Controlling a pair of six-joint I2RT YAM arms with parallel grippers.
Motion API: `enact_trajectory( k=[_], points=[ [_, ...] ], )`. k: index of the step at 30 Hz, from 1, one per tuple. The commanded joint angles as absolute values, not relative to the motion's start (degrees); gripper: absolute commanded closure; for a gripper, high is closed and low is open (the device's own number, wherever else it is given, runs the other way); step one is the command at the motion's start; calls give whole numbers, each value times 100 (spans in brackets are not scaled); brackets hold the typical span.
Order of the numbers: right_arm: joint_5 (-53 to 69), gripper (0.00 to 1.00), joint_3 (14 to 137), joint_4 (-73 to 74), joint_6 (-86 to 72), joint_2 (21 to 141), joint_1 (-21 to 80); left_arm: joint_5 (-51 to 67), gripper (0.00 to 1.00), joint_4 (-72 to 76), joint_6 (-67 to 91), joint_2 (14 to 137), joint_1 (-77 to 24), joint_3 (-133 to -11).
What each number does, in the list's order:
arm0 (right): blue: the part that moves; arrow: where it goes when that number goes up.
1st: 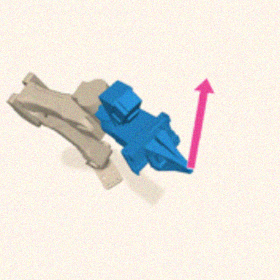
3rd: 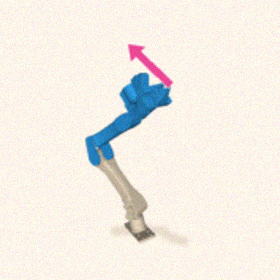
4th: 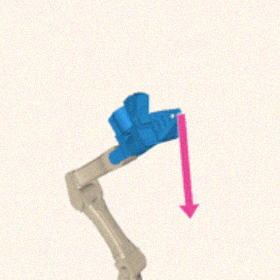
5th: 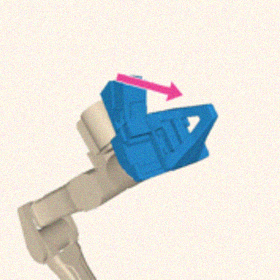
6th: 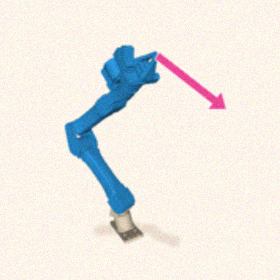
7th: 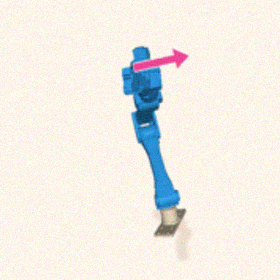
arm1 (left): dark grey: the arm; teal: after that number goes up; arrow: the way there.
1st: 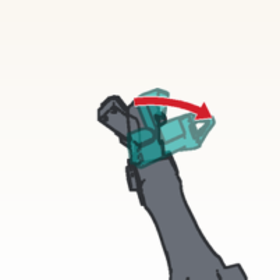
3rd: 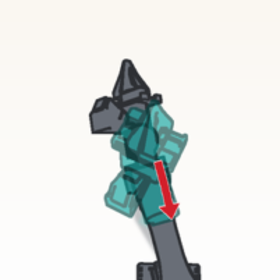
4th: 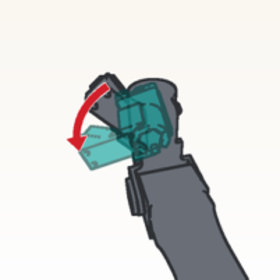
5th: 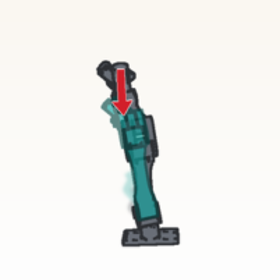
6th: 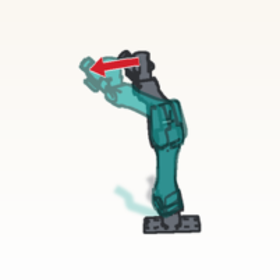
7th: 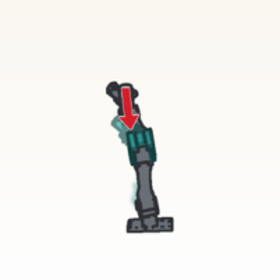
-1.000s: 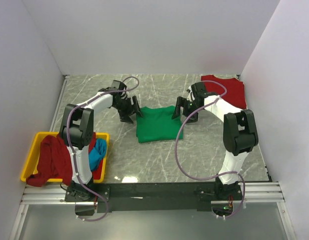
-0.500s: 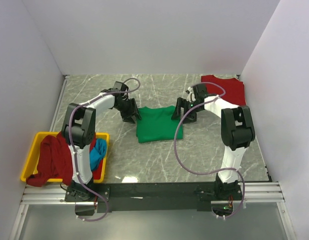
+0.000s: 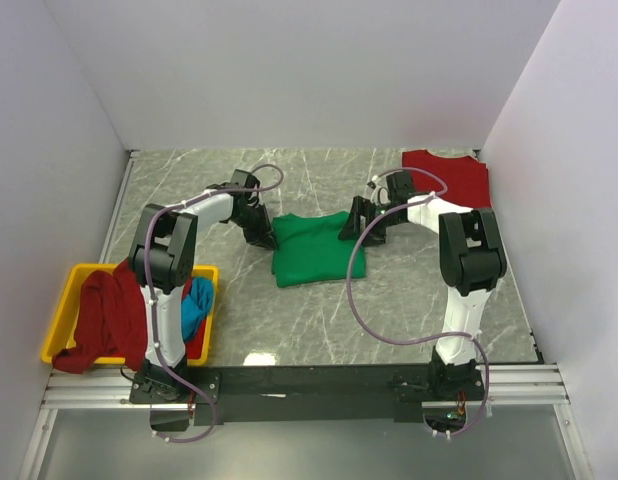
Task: Fold and stack the t-shirts
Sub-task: Neatly place the folded tshirt to the corner
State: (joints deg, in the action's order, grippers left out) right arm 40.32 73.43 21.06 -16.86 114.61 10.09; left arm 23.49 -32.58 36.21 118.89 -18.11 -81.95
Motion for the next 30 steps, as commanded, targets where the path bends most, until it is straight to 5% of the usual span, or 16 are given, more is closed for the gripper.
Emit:
enact_trajectory(
  k=[1, 8, 13, 17, 22, 30],
  points=[
    [3964, 20, 7137, 1890, -1626, 11794, 1124, 2197, 91, -3226, 3516, 12041, -1846, -8007],
    [3938, 32, 7312, 1775, -1740, 12032, 1432, 2338, 90, -3077, 3595, 12015, -1846, -7857],
    [3648, 65, 7418, 1880, -1740, 12041, 1477, 2417, 84, -3085, 3647, 12006, -1846, -7971],
    [3183, 100, 7681, 2170, -1670, 11883, 1476, 2329, 56, -3243, 3647, 11901, -1846, -8244],
    [2227, 100, 8374, 2872, -1337, 11637, 1459, 2171, 28, -3419, 3691, 11664, -1828, -8595],
    [415, 100, 9640, 4120, -625, 11636, 1345, 2039, 14, -3164, 3770, 10846, -1740, -8403]
  ],
)
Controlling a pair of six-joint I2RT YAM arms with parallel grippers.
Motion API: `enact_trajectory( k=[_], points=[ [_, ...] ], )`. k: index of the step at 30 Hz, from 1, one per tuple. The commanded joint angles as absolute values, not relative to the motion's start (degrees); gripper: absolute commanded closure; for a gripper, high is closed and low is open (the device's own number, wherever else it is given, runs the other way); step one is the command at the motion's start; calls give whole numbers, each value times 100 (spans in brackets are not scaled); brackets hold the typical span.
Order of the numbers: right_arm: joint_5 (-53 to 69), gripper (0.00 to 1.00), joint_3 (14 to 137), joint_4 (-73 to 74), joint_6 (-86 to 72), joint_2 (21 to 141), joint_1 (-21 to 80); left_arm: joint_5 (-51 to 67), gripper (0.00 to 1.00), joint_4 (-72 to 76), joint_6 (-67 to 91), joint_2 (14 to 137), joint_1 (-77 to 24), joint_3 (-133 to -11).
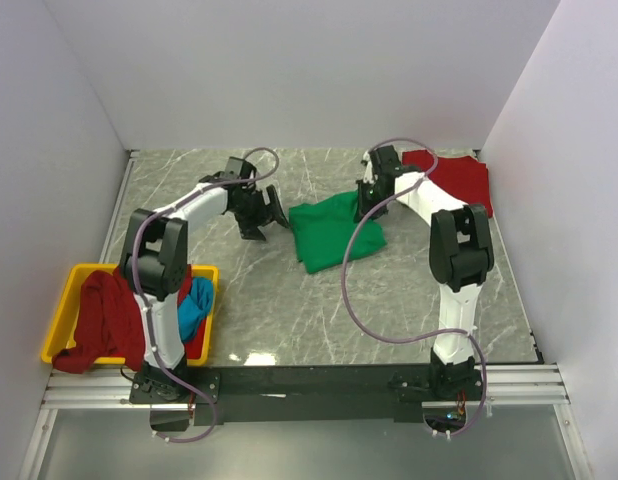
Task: Fold and stack the t-shirts
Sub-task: Neatly place the folded tshirt to the corner
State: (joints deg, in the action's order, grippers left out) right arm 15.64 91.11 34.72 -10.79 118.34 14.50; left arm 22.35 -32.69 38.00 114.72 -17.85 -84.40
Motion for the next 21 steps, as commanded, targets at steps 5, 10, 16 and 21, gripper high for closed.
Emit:
enact_trajectory(
  k=[5, 10, 16, 21],
  points=[
    [-849, 100, 10598, 4622, -343, 11917, 1283, 2004, 12, -3050, 3779, 10626, -1644, -8148],
    [-1704, 100, 11547, 4965, -150, 12348, 1178, 1995, 12, -3050, 3744, 10617, -1617, -7981],
    [-2416, 100, 12453, 5089, -53, 12717, 976, 1951, 12, -3085, 3718, 10556, -1600, -7770],
    [-2909, 100, 13085, 5089, 95, 12999, 853, 1934, 12, -3103, 3683, 10503, -1582, -7585]
  ],
)
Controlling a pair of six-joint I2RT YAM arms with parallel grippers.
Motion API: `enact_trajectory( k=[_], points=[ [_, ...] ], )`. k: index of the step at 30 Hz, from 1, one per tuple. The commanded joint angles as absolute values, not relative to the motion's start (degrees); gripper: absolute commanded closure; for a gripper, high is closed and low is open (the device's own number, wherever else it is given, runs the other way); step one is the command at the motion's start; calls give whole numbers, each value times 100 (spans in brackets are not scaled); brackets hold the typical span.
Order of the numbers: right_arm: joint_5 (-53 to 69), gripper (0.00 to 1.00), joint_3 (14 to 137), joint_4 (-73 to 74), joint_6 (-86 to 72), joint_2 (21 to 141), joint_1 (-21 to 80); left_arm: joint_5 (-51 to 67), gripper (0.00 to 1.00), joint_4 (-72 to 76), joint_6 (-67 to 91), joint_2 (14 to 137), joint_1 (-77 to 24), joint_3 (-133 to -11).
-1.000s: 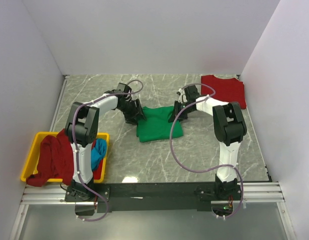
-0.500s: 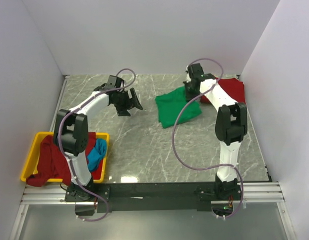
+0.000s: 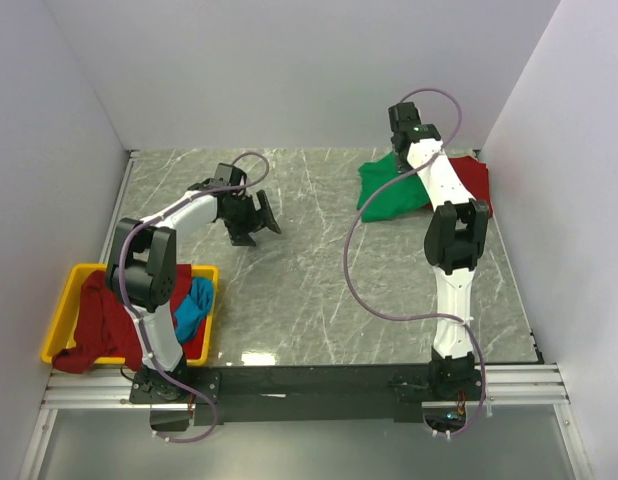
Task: Fold and stack the t-shirts
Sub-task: Neatly place the folded tshirt to the corner
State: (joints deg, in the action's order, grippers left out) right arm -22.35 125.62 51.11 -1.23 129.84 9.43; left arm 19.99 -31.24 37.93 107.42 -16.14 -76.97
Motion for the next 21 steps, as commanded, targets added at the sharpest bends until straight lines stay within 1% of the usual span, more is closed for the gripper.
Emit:
enact_trajectory(
  k=[1, 5, 10, 21],
  points=[
    [-3022, 100, 13130, 5037, 114, 12990, 835, 1925, 12, -3103, 3674, 10494, -1582, -7524],
    [-3085, 100, 13262, 4721, 298, 12946, 747, 1942, 12, -3111, 3648, 10477, -1564, -7401],
    [-2989, 100, 13552, 4649, 527, 12982, 651, 1907, 12, -3120, 3604, 10450, -1556, -7242],
    [-2821, 100, 13693, 4491, 571, 12727, 299, 1925, 12, -3129, 3542, 10503, -1503, -7145]
  ],
)
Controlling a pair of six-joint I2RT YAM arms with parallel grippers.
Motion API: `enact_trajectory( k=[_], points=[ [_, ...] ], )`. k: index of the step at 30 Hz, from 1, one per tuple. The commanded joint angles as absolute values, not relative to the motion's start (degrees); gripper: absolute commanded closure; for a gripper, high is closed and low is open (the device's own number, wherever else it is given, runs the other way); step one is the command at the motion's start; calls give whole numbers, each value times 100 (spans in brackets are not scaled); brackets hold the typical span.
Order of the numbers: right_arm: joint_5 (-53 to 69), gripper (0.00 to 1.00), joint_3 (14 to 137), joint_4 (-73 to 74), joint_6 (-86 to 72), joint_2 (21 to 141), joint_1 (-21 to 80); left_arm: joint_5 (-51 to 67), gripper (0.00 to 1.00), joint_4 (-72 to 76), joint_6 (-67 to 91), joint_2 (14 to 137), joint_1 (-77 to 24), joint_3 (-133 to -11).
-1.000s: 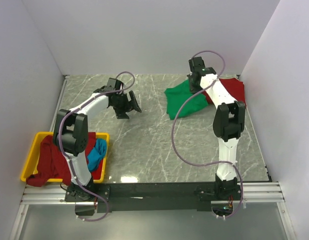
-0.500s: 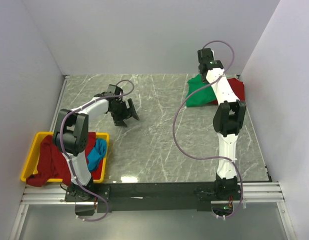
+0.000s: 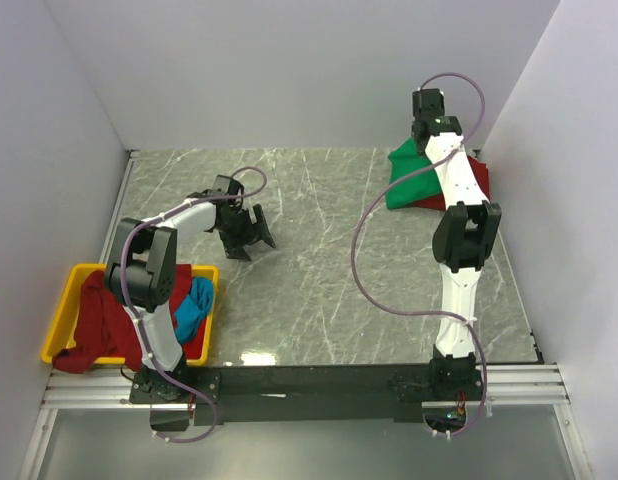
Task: Fold and stack the t-shirts
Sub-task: Neatly place the folded tshirt to the corner
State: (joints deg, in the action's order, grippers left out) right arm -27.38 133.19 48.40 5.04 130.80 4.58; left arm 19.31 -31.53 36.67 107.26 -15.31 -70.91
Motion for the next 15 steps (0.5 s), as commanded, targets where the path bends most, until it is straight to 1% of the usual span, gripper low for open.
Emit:
enact_trajectory(
  k=[1, 15],
  points=[
    [-2795, 100, 13728, 4491, 528, 12727, 273, 1934, 12, -3138, 3542, 10529, -1494, -7154],
    [-2725, 100, 13843, 4421, 475, 12639, 35, 1916, 12, -3199, 3507, 10564, -1494, -7190]
  ],
)
